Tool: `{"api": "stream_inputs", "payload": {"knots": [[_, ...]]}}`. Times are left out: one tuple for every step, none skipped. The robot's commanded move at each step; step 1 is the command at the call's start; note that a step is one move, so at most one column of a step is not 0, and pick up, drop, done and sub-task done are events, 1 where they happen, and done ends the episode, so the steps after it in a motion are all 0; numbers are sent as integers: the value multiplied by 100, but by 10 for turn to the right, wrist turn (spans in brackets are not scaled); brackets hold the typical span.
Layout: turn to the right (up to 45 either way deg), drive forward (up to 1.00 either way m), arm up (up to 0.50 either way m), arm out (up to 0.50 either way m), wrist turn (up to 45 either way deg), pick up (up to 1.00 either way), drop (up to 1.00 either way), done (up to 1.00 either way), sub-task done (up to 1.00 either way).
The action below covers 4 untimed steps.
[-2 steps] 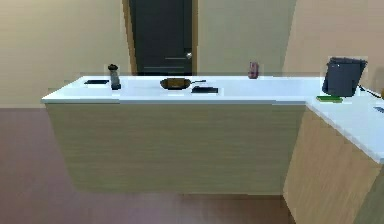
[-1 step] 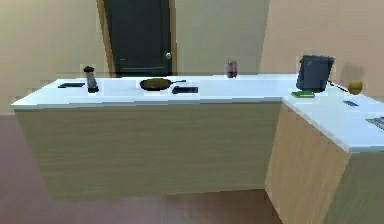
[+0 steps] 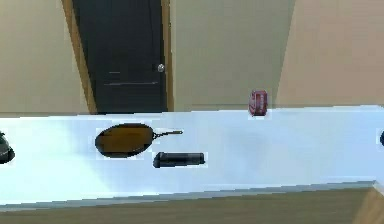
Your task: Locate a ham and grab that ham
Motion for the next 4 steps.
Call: {"api": "stream_inputs", "payload": {"knots": [[-450, 0, 0, 0, 0, 0, 0, 0, 0], [-240, 0, 0, 0, 0, 0, 0, 0, 0], [-120, 0, 0, 0, 0, 0, 0, 0, 0], [0, 100, 0, 0, 0, 0, 0, 0, 0]]}}
